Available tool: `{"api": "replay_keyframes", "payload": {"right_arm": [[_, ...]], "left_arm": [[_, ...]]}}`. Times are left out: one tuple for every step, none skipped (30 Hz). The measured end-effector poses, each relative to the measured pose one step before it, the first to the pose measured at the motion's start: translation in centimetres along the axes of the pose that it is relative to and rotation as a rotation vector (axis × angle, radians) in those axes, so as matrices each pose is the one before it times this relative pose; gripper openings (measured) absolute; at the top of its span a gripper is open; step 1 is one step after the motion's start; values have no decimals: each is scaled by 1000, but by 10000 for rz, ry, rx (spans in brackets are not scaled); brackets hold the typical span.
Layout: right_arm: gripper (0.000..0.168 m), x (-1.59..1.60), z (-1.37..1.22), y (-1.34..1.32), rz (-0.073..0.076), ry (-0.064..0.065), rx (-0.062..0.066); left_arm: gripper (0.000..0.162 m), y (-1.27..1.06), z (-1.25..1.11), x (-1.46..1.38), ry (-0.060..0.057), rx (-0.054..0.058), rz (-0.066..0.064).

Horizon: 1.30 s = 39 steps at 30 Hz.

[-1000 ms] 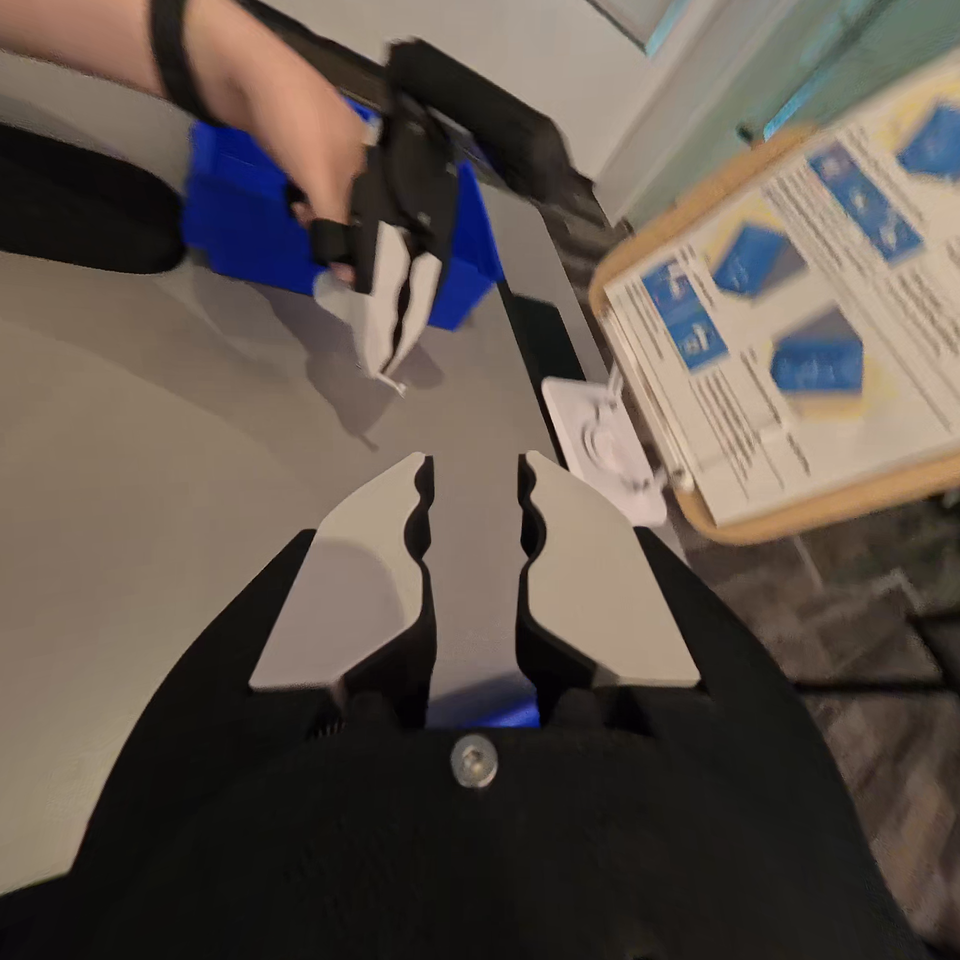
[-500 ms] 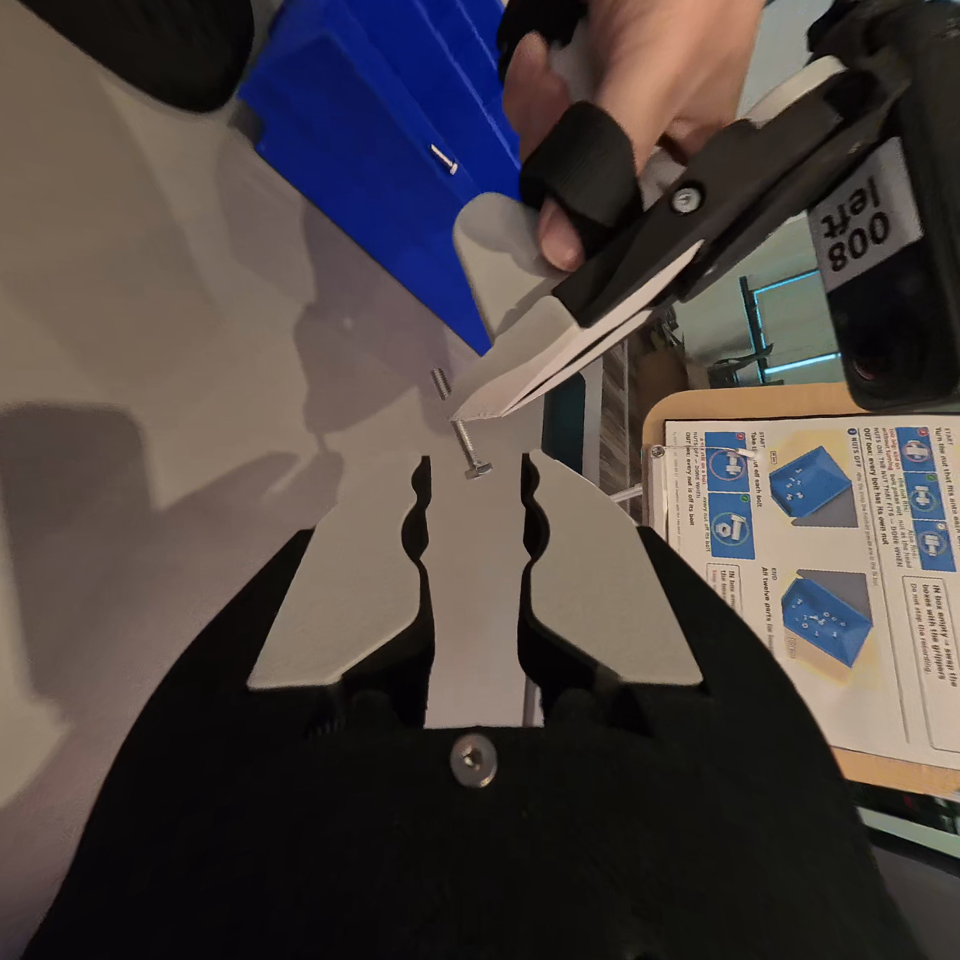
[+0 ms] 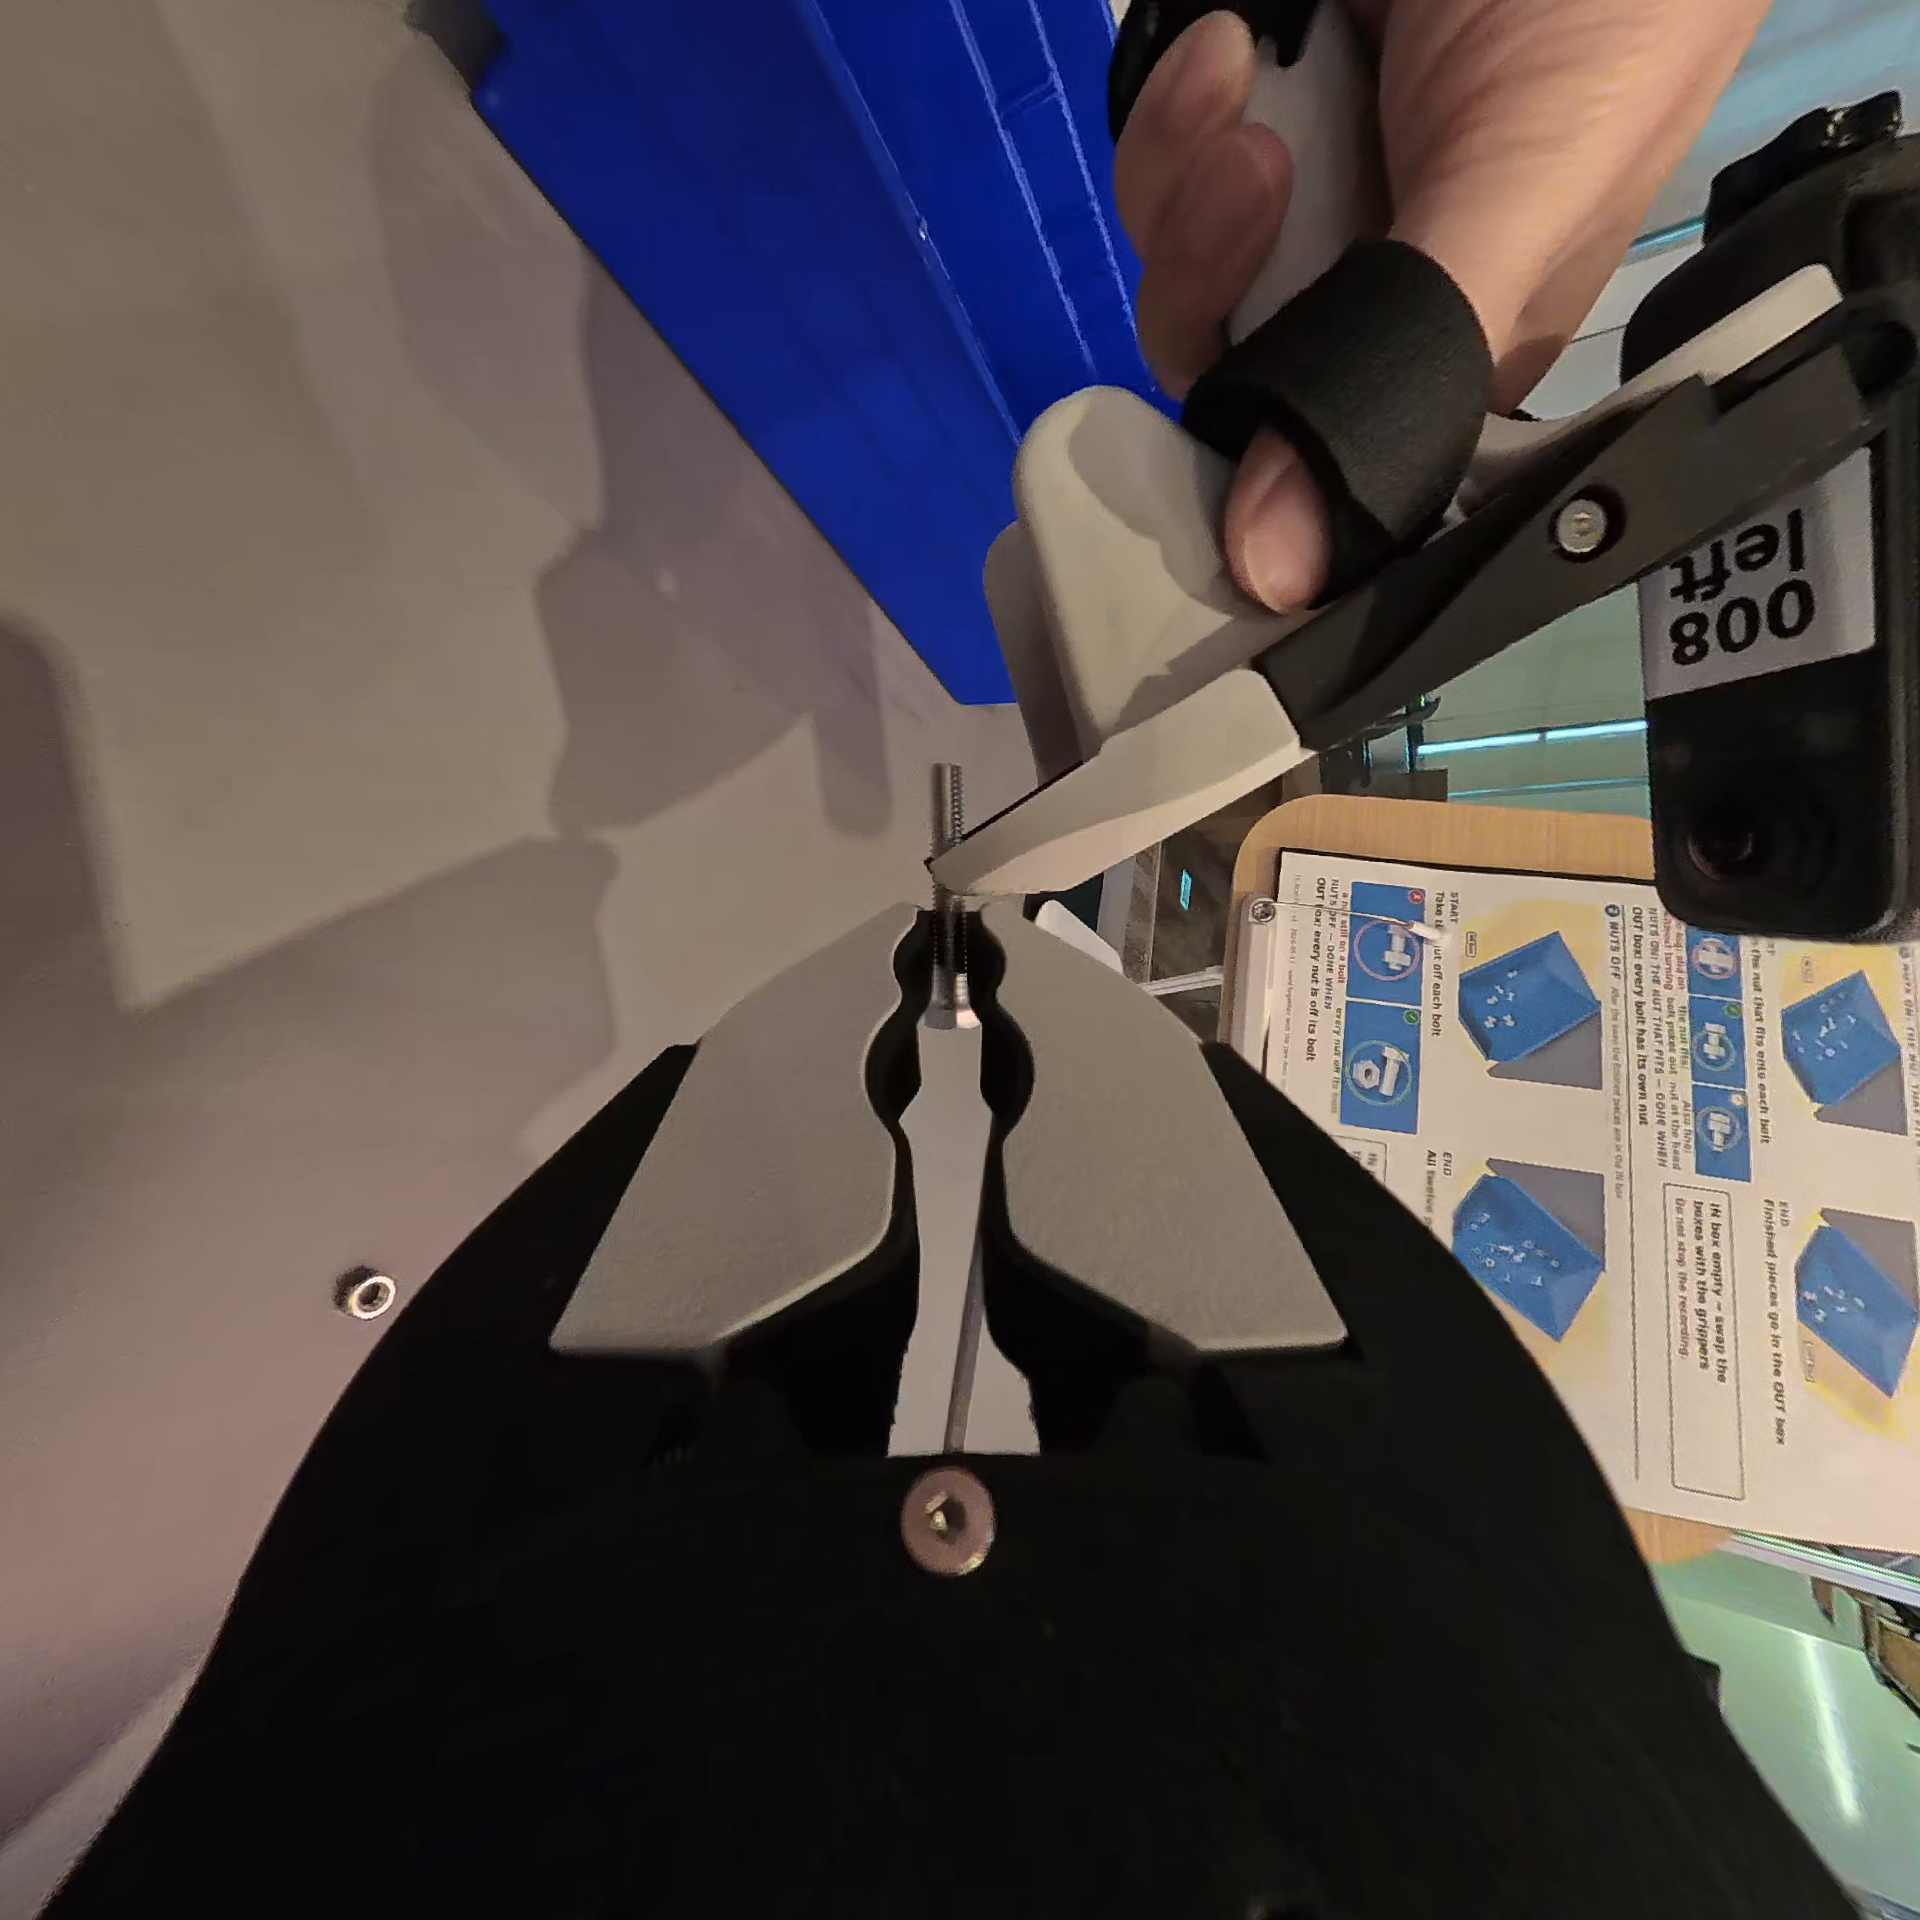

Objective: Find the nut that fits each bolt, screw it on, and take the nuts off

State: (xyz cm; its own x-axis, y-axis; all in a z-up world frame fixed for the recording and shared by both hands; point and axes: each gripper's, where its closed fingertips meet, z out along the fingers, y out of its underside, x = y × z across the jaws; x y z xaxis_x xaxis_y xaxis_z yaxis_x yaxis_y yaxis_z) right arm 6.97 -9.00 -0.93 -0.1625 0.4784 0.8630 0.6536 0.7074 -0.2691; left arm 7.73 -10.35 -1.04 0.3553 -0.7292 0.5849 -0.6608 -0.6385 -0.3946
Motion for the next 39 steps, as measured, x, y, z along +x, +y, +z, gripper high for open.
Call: {"api": "replay_keyframes", "payload": {"right_arm": [[7,17,3,67,64,-13,-13],[7,125,-15,116,76,44,-5],[7,99,-14,183,141,-3,0],[7,103,-24,238,218,-28,19],[7,218,-31,263,289,29,73],[7,335,-27,260,415,64,133],[7,422,-21,257,605,30,174],[7,474,-43,176,810,-22,238],[7,608,-109,0,965,-15,365],[7,711,-214,-254,1088,-20,504],[7,530,-274,-518,1160,-197,606],[7,122,-337,-726,1088,-451,634],[7,-27,-387,-798,857,-448,599],[7,126,-374,-703,549,-192,502],[7,271,-346,-524,312,6,338],[7,209,-280,-351,206,14,209],[7,84,-235,-299,176,-48,176],[7,-7,-167,-265,169,-84,172],[7,-69,-108,-217,170,-103,155],[7,-93,-62,-212,179,-121,160],[7,-104,-41,-233,184,-116,168],[7,-28,-58,-244,182,-76,169],[7,0,-94,-251,175,-68,173],[7,-20,-135,-263,171,-97,171],[7,36,-161,-242,170,-69,160],[7,120,-187,-262,194,-23,172],[6,97,-188,-333,269,-65,229],[6,-73,-180,-454,350,-200,313],[6,-194,-171,-543,393,-272,372],[7,-116,-124,-543,403,-203,382],[6,-49,-94,-499,406,-143,368],[7,-138,-44,-428,423,-198,331],[7,-237,7,-350,431,-268,287],[6,-228,42,-295,413,-249,259],[6,-164,55,-219,348,-187,225],[7,-138,90,-130,240,-138,173],[7,-106,105,-10,125,-88,96],[6,-76,104,64,24,-37,19],[6,-59,82,28,-12,-4,26]], "left_arm": [[6,-103,-34,-26,39,87,26],[6,-203,-90,3,41,171,48],[8,-308,-173,57,61,242,23],[13,-365,-280,164,107,268,31],[18,-464,-433,197,79,321,99],[20,-590,-604,208,16,426,219],[24,-659,-740,164,-52,484,280],[27,-715,-810,139,-73,516,306],[28,-737,-848,12,-175,563,347],[29,-609,-809,-382,-448,504,386],[30,-499,-680,-671,-657,452,493],[32,-427,-474,-502,-589,463,598],[35,-390,-208,64,-226,522,538],[35,-385,-6,575,132,542,320],[35,-427,100,824,334,521,108],[35,-394,142,842,389,473,8],[34,-353,153,579,228,412,58],[33,-389,146,333,39,431,242],[32,-396,145,237,-48,439,366],[31,-238,159,43,-162,337,355],[30,-95,217,206,-46,237,353],[28,-45,238,403,98,193,263],[26,169,261,345,81,49,159],[26,304,264,5,-108,-121,55],[26,272,213,-72,-120,-108,15],[26,80,112,-31,-51,47,-46],[26,3,50,14,36,116,-137],[26,1,35,-5,64,134,-192],[26,118,63,-90,17,81,-179],[27,210,112,-89,-12,51,-94],[27,241,171,14,-5,50,5],[27,169,193,100,-27,78,102],[27,-25,215,217,-37,167,163],[27,-185,226,281,-48,224,168],[28,-273,235,278,-55,223,136],[28,-357,222,196,-107,229,116],[28,-470,155,180,-71,277,68],[28,-581,67,112,-60,335,-1],[28,-573,10,140,10,333,-29]]}}
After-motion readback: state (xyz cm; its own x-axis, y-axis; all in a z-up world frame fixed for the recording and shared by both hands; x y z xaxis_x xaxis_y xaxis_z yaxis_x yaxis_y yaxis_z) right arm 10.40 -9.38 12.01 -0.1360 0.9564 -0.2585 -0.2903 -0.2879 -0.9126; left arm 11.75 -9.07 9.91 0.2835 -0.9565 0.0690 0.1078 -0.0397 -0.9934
